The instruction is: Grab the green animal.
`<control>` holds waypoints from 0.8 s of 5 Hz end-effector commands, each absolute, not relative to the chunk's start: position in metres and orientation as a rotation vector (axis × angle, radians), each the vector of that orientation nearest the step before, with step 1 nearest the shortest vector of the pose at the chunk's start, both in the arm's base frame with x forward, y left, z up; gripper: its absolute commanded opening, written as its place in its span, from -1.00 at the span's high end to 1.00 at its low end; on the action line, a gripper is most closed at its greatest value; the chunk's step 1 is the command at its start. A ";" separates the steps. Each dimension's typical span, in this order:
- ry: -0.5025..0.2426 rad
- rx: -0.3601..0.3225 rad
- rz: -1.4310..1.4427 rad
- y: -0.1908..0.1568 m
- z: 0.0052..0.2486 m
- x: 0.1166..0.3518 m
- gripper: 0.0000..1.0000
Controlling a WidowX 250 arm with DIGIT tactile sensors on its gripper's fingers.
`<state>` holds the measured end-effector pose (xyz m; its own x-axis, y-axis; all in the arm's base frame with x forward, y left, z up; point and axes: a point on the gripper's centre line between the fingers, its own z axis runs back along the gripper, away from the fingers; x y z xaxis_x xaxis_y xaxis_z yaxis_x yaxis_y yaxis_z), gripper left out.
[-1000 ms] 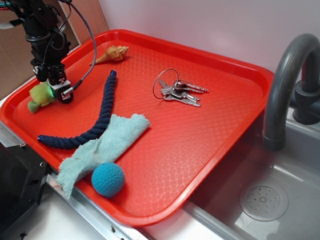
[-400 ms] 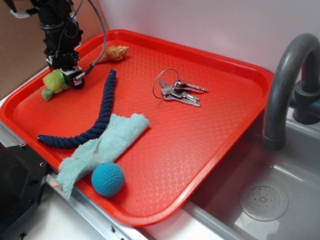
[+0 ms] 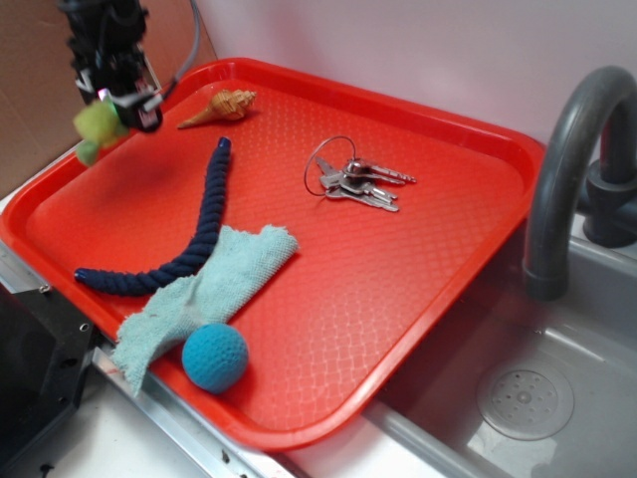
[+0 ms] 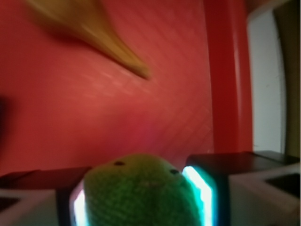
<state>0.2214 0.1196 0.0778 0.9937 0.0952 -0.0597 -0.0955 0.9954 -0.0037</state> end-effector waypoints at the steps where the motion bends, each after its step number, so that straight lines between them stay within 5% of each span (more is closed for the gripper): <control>1: -0.095 -0.076 0.035 0.072 0.165 0.207 1.00; 2: -0.062 -0.111 -0.011 0.057 0.175 0.210 1.00; 4: -0.050 -0.101 -0.144 0.056 0.153 0.218 1.00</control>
